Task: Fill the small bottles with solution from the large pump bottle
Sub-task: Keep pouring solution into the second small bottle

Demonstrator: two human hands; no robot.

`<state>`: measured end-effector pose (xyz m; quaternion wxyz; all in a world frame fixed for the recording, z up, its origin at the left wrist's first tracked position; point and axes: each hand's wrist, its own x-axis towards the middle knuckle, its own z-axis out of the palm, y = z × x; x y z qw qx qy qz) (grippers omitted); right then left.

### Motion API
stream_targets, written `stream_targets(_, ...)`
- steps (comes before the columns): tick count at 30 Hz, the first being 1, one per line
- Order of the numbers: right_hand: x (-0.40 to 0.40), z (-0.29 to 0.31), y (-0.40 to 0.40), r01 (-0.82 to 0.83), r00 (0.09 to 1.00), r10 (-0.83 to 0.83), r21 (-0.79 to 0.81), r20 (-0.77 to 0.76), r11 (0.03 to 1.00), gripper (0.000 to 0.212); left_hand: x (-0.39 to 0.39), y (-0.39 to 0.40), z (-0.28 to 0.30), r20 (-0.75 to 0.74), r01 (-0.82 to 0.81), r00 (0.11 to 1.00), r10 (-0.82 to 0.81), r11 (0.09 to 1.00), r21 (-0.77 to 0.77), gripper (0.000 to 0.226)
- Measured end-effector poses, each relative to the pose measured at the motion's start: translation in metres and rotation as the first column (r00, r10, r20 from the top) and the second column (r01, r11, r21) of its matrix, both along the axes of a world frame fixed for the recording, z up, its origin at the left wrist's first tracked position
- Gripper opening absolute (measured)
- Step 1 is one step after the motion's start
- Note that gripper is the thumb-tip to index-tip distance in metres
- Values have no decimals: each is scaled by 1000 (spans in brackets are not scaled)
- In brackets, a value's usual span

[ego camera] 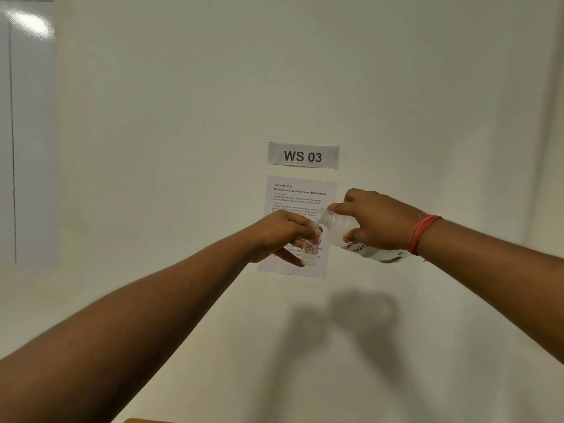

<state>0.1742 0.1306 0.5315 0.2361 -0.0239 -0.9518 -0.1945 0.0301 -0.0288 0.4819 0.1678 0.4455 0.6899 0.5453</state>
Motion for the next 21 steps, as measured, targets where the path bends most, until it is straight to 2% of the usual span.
stream_targets(21, -13, 7, 9, 58, 996, -66, 125, 59, 990, 68, -12, 13, -3, -9, -2, 1000, 2, 1000, 2, 20)
